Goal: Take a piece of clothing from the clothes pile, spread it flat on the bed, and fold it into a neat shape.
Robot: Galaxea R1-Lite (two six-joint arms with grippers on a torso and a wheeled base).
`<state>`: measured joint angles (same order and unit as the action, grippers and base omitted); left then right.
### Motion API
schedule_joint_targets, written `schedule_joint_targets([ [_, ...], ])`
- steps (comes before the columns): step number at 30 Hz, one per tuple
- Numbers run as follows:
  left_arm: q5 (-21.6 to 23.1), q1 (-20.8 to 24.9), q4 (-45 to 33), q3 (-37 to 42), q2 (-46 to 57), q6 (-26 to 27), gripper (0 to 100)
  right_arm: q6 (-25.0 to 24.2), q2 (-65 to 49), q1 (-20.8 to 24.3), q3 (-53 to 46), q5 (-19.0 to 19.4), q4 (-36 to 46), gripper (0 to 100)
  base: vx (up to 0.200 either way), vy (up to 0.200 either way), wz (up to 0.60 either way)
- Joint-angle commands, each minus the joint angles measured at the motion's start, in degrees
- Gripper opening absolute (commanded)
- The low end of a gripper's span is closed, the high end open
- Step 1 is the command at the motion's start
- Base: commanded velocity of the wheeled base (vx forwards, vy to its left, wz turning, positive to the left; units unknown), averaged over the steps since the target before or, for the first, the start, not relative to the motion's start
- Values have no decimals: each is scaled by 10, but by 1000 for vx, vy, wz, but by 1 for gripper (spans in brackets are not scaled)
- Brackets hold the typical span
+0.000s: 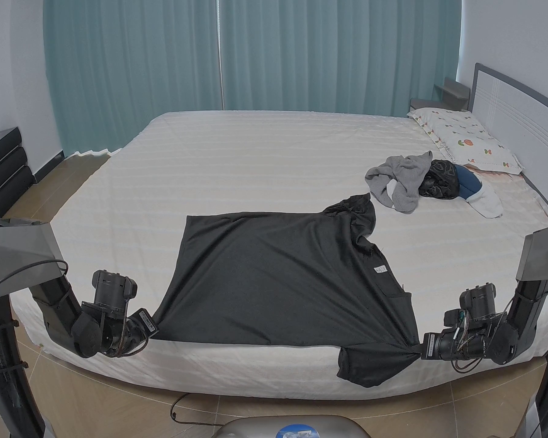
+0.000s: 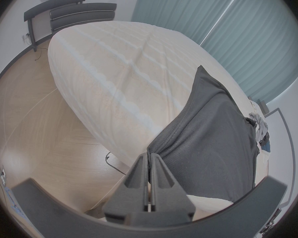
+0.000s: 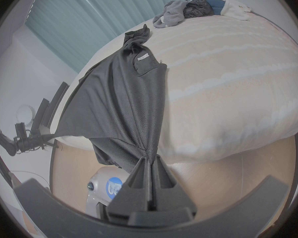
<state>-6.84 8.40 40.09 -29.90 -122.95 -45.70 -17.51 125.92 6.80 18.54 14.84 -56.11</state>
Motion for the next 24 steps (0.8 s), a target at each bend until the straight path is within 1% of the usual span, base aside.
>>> schedule_joint_targets([
  [1,0,1,-14,5,3,1,0,7,-8,1,-10,0,1,0,0,0,0],
  [3,0,3,-38,4,7,5,0,11,-10,4,-18,0,1,0,0,0,0],
  [6,2,4,-53,2,11,9,0,19,-13,7,-21,0,4,0,0,0,0],
  [13,8,4,-49,1,11,8,0,19,-11,8,-19,2,2,0,0,0,0],
  [14,9,4,-49,2,11,8,0,19,-11,8,-18,3,0,100,0,0,0],
  [15,13,4,-49,2,11,8,0,16,-12,8,-17,5,-3,100,0,0,0],
  [16,17,4,-49,3,12,8,100,12,-14,8,-14,8,-4,100,0,0,0],
  [20,25,2,-48,0,16,7,100,1,-16,1,-5,9,-8,100,0,0,0],
  [21,27,-2,-44,-7,18,4,100,-21,-22,1,4,10,-16,100,0,0,0],
  [22,27,-2,-44,-7,18,4,100,-21,-22,1,4,10,-16,100,0,0,0],
  [23,29,-12,-30,-9,25,-2,100,-61,-37,0,18,12,-25,100,0,0,0],
  [24,29,-16,-20,-10,30,-5,100,-86,-46,-1,27,12,-29,100,0,0,0],
])
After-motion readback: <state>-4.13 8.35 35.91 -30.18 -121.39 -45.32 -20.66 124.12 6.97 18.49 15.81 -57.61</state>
